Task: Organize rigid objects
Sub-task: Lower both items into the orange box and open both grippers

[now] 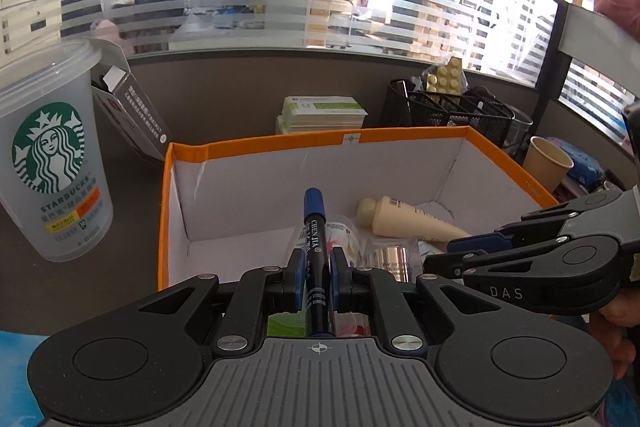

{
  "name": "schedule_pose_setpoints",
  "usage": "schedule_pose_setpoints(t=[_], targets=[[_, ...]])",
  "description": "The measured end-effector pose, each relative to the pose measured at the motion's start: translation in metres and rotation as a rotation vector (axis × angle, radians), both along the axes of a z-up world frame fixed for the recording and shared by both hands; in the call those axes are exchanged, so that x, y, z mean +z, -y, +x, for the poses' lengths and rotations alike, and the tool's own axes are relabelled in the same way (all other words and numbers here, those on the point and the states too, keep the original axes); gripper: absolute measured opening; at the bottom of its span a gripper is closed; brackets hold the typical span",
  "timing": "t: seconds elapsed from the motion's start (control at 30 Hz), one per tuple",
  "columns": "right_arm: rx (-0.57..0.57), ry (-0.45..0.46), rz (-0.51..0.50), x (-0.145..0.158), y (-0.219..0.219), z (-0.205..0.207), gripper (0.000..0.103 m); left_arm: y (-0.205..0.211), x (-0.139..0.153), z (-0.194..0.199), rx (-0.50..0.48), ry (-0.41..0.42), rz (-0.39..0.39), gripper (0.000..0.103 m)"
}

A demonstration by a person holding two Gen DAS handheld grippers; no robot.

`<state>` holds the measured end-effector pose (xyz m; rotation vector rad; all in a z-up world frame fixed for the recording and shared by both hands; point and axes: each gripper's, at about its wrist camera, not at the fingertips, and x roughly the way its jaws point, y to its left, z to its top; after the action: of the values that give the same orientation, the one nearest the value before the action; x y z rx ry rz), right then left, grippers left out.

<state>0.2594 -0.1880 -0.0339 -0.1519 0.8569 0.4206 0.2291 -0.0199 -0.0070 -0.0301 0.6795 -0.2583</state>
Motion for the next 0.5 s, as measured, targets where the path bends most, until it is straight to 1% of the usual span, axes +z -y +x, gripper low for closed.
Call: schedule_pose_setpoints(t=[0.03,0.07,0.13,0.27,0.37,0.5], targets=[[0.000,0.002,-0.008,0.0004,-0.0010,-0.0005,0.023,0.0002,-0.0007,0.0008,0.001,-0.006,0.001,0.012],[-0.002,0.003,-0.013,0.0005,-0.0016,-0.0006,0.030,0.0002,-0.0019,0.0013,0.004,-0.011,0.001,0.012],[0.001,0.012,-0.018,0.0018,-0.0028,-0.0015,0.037,0.0008,-0.0040,0.0023,0.011,-0.013,0.009,0.012],[0.002,0.010,-0.028,0.0011,-0.0047,-0.0026,0.037,0.0012,-0.0041,0.0022,0.020,-0.021,0.006,0.016],[0.001,0.009,-0.029,0.0006,-0.0055,-0.0038,0.037,0.0002,-0.0041,0.0008,0.030,-0.025,0.003,0.016],[-0.001,0.005,-0.037,-0.0008,-0.0071,-0.0042,0.037,0.0015,-0.0044,-0.0013,0.035,-0.027,0.018,0.017]])
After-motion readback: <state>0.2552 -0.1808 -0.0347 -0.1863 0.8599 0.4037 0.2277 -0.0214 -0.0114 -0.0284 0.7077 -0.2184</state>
